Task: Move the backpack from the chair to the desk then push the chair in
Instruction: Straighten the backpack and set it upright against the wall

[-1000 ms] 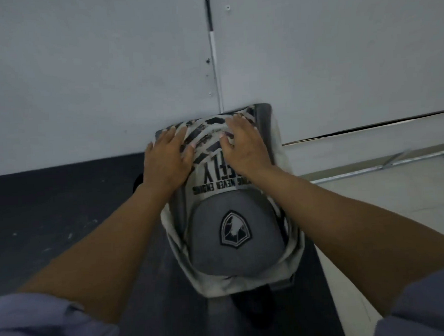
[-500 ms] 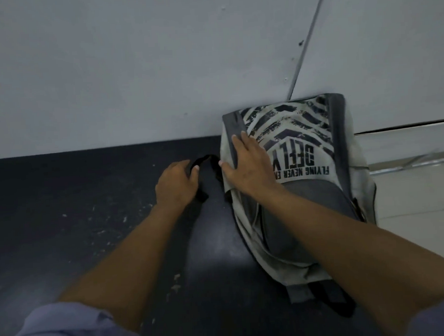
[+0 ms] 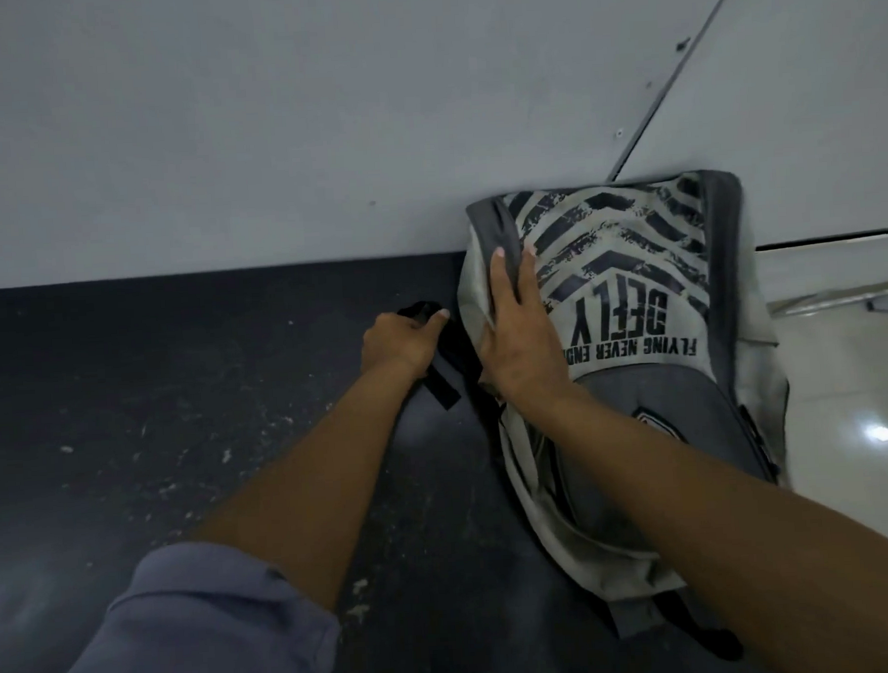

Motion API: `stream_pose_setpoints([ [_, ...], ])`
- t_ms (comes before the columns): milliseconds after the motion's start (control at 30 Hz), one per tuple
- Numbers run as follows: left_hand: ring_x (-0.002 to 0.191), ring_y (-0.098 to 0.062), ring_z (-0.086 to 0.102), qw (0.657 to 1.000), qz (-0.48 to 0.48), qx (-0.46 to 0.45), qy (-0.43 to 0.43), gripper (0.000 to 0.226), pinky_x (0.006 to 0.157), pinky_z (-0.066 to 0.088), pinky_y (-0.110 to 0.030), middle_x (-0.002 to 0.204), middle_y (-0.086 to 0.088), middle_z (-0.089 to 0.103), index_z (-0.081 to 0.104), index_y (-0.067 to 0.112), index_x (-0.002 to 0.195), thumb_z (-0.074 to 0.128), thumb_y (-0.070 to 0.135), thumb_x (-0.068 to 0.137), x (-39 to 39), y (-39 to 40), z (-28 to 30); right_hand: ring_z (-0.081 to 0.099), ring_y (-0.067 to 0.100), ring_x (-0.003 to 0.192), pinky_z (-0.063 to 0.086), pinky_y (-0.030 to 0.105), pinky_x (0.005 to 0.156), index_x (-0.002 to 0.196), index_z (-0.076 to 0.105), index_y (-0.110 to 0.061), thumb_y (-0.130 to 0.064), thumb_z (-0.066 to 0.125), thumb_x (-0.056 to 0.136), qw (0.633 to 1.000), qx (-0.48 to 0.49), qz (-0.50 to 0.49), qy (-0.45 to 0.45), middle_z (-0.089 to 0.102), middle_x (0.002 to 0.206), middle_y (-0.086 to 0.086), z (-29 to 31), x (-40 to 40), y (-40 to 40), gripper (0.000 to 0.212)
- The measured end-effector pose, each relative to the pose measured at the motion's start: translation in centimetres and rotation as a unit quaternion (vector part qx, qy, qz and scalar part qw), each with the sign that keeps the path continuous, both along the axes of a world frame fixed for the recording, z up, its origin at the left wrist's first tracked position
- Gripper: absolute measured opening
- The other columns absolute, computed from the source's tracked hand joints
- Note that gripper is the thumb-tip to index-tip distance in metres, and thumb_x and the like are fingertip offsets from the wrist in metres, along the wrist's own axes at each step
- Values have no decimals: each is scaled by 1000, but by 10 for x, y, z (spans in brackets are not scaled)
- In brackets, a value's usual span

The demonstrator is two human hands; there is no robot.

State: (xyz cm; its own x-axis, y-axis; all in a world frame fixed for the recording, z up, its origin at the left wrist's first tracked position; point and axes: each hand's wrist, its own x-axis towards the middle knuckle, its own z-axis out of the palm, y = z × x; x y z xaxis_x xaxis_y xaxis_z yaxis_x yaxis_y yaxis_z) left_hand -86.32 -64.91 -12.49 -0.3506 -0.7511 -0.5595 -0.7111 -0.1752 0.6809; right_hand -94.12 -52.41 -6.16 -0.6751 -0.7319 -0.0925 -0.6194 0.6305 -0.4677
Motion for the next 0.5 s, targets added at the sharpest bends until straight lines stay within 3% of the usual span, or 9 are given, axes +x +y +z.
stream_pose_setpoints([
  [100,79,-29,78,997,45,64,13,50,76,67,-44,89,-14,78,78,3,93,81,52,80,-15,-3,-5,23,33,154,38,42,119,163,15,-18,-2,46,102,998,-48,5,-33,11,171,14,1,-9,10,70],
  [167,82,-31,78,994,67,87,13,44,76,67,-46,94,-17,78,77,1,98,84,42,82,-23,-3,-8,26,27,155,29,42,125,160,26,-11,1,46,101,993,-96,-1,-72,26,167,13,3,-16,16,64],
  [233,85,-34,78,990,89,105,22,36,78,67,-47,96,-21,78,78,-1,97,83,33,85,-29,-4,-11,36,24,150,33,40,123,157,33,-7,3,48,100,986,-138,-7,-97,39,162,13,5,-22,22,60],
  [300,89,-35,78,988,111,107,30,33,80,66,-48,98,-23,78,78,-3,97,84,28,86,-34,-7,-11,51,22,140,41,32,117,155,37,-8,1,51,100,980,-166,-14,-104,51,153,11,7,-29,30,58],
  [400,94,-36,76,985,146,89,30,34,83,65,-48,104,-24,76,77,-3,101,85,25,84,-42,-20,-9,63,14,117,44,5,99,154,42,-12,1,55,98,975,-201,-8,-98,59,137,-4,8,-37,41,59],
  [500,89,-34,77,983,164,74,26,34,78,66,-49,104,-23,77,77,-3,104,86,21,83,-59,-33,-1,59,6,127,39,5,105,153,44,-13,-1,58,98,973,-214,1,-89,57,141,-6,9,-44,49,59],
])
